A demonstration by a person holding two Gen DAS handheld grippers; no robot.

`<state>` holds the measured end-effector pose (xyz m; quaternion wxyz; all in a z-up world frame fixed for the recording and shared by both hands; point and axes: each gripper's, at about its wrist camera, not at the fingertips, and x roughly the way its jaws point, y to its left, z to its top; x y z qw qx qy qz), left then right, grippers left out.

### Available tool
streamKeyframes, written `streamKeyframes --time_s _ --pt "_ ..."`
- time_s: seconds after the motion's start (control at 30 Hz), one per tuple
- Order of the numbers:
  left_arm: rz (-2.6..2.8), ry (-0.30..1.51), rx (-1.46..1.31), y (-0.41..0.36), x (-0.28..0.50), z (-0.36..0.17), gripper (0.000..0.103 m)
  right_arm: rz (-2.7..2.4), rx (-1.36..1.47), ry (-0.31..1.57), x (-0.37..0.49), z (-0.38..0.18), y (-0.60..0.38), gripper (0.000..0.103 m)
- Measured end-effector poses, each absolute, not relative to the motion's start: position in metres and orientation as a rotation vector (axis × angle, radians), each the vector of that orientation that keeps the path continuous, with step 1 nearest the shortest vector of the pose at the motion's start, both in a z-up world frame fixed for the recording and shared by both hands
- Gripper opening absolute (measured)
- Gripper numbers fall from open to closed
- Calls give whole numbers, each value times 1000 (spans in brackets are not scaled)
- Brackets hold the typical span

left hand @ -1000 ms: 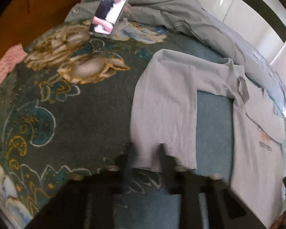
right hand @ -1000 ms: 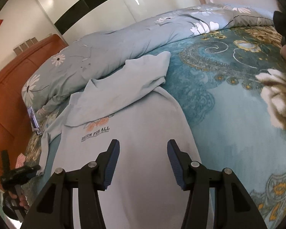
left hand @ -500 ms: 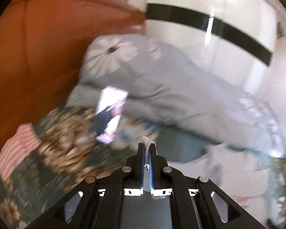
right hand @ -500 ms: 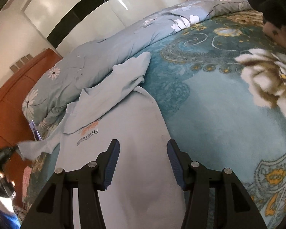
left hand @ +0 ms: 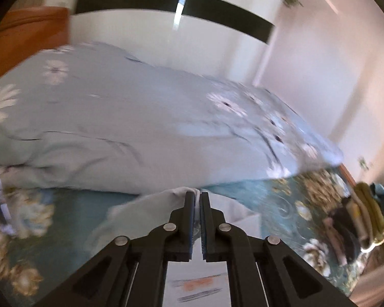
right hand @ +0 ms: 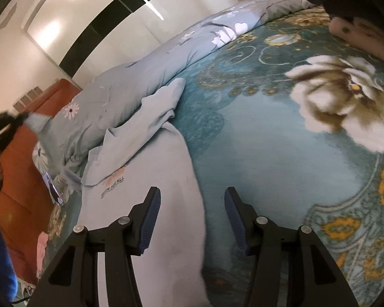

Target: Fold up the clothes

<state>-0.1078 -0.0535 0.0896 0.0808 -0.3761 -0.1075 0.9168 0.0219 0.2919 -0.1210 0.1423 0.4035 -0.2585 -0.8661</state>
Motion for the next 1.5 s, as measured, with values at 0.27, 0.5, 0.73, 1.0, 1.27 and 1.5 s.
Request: streamKeyframes --time_s 0.27,0.5,0.73,1.0,1.27,1.5 --pt "2493 -167 -1333 59 -184 25 5 -2489 1148 -752 23 -121 296 53" --pt "2321 -150 -1490 92 -212 -46 6 -2487 1158 -730 23 -120 296 53" --pt "2307 -228 -1339 52 -189 -28 55 -2504 1192 -668 20 -116 290 53" --pt "2770 -315 -1148 -101 -104 -47 70 -2536 1173 -562 11 -89 281 53" --pt "2771 -658 -1303 -209 -104 -116 70 -2396 1119 -638 -64 -62 252 53" --pt "2697 -820 -1219 -231 -103 -120 70 -2437 1204 -623 -164 -72 224 53"
